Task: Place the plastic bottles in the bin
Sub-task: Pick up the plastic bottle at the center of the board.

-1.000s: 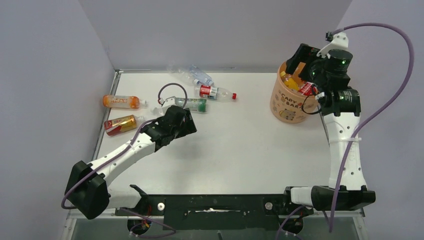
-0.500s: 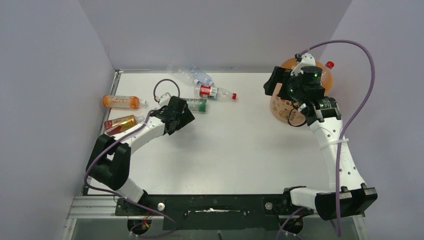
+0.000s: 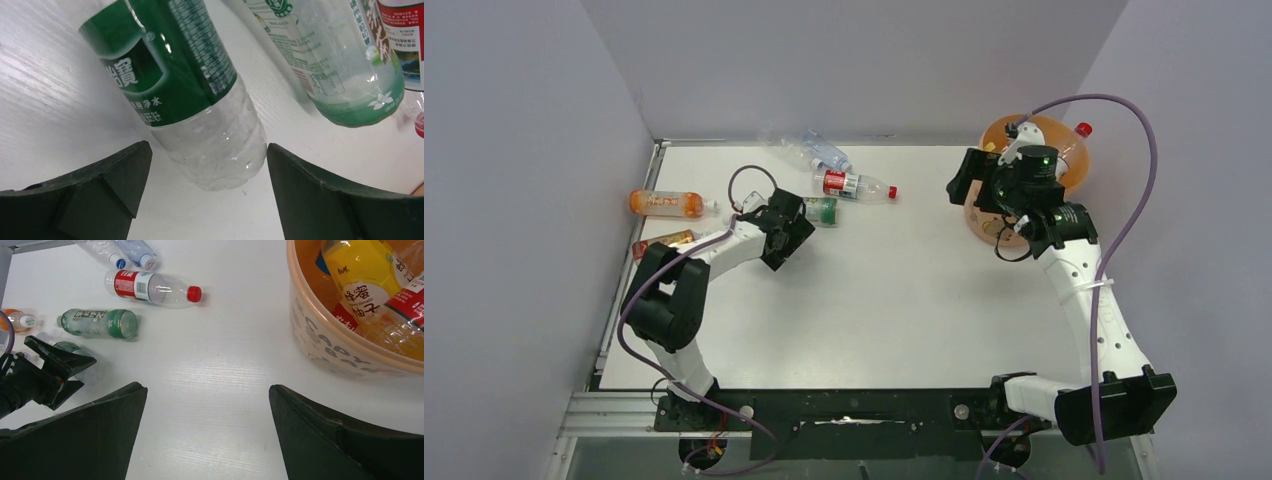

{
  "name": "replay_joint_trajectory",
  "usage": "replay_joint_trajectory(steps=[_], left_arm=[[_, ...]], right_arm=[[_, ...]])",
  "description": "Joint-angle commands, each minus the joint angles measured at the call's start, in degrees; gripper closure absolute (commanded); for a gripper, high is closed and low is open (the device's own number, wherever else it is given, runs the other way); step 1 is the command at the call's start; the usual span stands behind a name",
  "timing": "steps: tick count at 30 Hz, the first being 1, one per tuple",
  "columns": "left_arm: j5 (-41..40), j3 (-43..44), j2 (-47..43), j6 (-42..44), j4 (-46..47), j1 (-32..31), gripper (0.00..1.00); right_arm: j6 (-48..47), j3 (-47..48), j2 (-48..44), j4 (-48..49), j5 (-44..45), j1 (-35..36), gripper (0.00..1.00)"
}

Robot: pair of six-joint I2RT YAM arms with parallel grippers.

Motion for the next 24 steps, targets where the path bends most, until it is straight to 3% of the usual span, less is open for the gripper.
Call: replay_joint_trajectory(steps=[1, 7, 13, 24], left_arm=[[-0.43, 0.89, 0.78, -3.32, 0.12, 0.46, 0.13], [0.24, -2.28, 0.00, -3.86, 1.43, 0.19, 0.21], [1.20, -7.03, -3.46, -1.81, 3.83, -1.25, 0.45], [2.15, -6.37, -11.90, 7.93, -0.50, -13.84, 0.49]], right_arm=[[0.14, -0.89, -2.08, 4.15, -1.15, 0.53, 0.01], [0.15, -1.70, -2.19, 4.55, -1.88, 0.61, 0.01], [0.43, -2.41, -2.28, 4.78, -1.67, 0.95, 0.01], [1.19, -3.63, -2.27, 5.58, -6.69, 1.36, 0.02]])
